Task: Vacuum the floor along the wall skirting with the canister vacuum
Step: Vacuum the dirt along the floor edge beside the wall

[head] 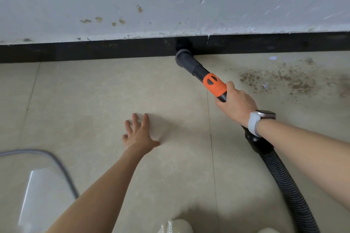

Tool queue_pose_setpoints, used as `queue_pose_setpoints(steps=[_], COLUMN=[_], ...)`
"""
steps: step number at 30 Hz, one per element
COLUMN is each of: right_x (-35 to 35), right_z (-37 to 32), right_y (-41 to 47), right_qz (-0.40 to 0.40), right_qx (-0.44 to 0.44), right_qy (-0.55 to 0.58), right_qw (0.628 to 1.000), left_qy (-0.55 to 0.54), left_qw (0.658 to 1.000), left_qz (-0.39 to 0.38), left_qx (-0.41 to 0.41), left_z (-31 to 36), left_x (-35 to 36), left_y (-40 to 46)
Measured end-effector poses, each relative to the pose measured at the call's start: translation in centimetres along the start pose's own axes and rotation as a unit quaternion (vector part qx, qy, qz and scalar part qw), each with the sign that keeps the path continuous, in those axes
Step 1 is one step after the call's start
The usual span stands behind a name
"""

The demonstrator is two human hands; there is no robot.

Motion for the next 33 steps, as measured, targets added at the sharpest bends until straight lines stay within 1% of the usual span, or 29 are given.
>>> queue_pose_setpoints(steps=[4, 8, 12, 15, 17, 19, 22, 24, 27, 29, 33], right_x=[-1.9, -5.1, -9.4, -14.0, -17.2, -20.0, -23.2, -24.9, -27.5, -28.9, -31.5], right_z=[3.3, 5.1, 5.3, 4.4, 2.8, 0.7, -2.5, -4.2, -5.4, -5.4, -4.3], right_y=[-3.1, -8.5, -14.1, -17.9, -20.2, -22.1, -24.2, -25.3, -26.4, -26.8, -27.3], right_qz=[-0.017, -0.084, -0.145, -0.15, -0.158, -0.176, -0.21, -0.223, -0.223, -0.223, -0.227], right_qx=[0.061, 0.102, 0.147, 0.176, 0.166, 0.136, 0.086, 0.058, 0.037, 0.032, 0.022], right_qy=[0.046, 0.096, 0.147, 0.164, 0.168, 0.163, 0.164, 0.17, 0.191, 0.204, 0.243], right_qw=[0.997, 0.987, 0.967, 0.959, 0.959, 0.961, 0.96, 0.958, 0.955, 0.953, 0.943], left_qy=[-0.119, -0.204, -0.316, -0.358, -0.374, -0.397, -0.456, -0.495, -0.555, -0.571, -0.568], left_qw=[0.993, 0.978, 0.946, 0.927, 0.918, 0.907, 0.877, 0.856, 0.822, 0.814, 0.821], left_qz=[-0.025, -0.031, -0.068, -0.107, -0.125, -0.139, -0.152, -0.148, -0.126, -0.092, -0.05], left_qx=[0.003, 0.031, 0.034, 0.035, 0.032, 0.031, 0.025, 0.008, -0.039, -0.05, -0.04], left_z=[2.9, 8.2, 12.4, 14.2, 14.8, 15.8, 18.2, 19.7, 21.0, 21.7, 23.9], left_x=[-1.5, -6.0, -11.3, -15.0, -17.5, -20.1, -23.9, -25.7, -26.9, -27.6, -29.0], left_y=[-3.3, -9.8, -18.1, -23.7, -27.2, -29.9, -32.3, -32.9, -33.8, -34.6, -36.3])
Point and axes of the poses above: each hand's wrist, its own y-axis towards the middle knuckle, its own x-axis out of the palm, z = x × y, the point moved 10 cm from there along y, towards the middle knuckle, and after that the axes turned 3 degrees about x, right-handed, at the moved point
